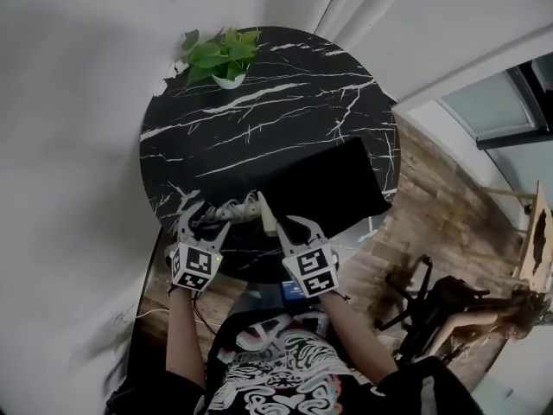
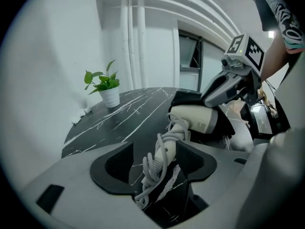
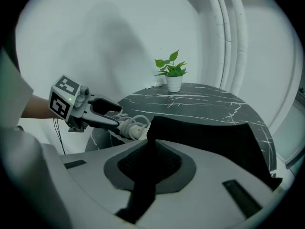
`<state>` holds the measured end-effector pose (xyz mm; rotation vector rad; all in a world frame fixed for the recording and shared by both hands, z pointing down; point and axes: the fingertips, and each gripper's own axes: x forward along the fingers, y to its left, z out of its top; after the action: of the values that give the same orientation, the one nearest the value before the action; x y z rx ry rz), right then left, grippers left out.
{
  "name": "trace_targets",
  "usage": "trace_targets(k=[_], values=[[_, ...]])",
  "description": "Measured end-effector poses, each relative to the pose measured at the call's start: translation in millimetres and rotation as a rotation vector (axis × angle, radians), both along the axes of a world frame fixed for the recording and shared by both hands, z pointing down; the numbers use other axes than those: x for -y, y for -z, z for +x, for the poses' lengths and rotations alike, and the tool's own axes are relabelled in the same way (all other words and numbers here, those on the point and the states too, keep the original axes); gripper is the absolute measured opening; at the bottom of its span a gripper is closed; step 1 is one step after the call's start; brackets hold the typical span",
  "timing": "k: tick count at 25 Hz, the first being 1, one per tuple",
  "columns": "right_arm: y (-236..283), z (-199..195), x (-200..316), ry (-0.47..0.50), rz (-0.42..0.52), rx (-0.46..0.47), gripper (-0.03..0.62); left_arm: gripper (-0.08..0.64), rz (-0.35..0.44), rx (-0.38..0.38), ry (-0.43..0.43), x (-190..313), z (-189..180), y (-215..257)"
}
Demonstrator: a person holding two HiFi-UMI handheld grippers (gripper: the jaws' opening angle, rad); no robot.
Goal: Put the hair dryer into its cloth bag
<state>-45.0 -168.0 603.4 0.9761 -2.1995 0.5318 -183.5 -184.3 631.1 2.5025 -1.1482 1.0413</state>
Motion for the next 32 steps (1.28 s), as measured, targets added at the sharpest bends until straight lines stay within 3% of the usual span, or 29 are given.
trace_targets(k=[1,5,10,19,23,26,32], values=[[1,1,1,-0.001,0.001,0.003,0.032,0.272,-0.001,-0.003,0.001,1,0,0],[8,8,8,-0.013,-0.002,0.041,0.028,0.272,-0.007,0.020,-0.036,2,1,-3],[33,14,19,-0.050,0.016,0.111,0.028,0.275,-0.075,0.075,-0.221,-7,13,-21],[31,20,20,-0.067,-0.015,0.133,0.028,0.267,-0.106,0.028,-0.436,-6,24,-28],[29,23,21,-0.075,-0.019,0.139,0.028,0.237,-0.132,0.127,-0.537,-13,33,-46],[29,24,21,-0.080,-0.028,0.139,0.028,0.209,-0.175,0.066,-0.528,-21,45,-38],[35,30,22,-0.084,-0.028,0.142,0.028,0.202,-0.156,-0.014,-0.469,-33,81,-18]])
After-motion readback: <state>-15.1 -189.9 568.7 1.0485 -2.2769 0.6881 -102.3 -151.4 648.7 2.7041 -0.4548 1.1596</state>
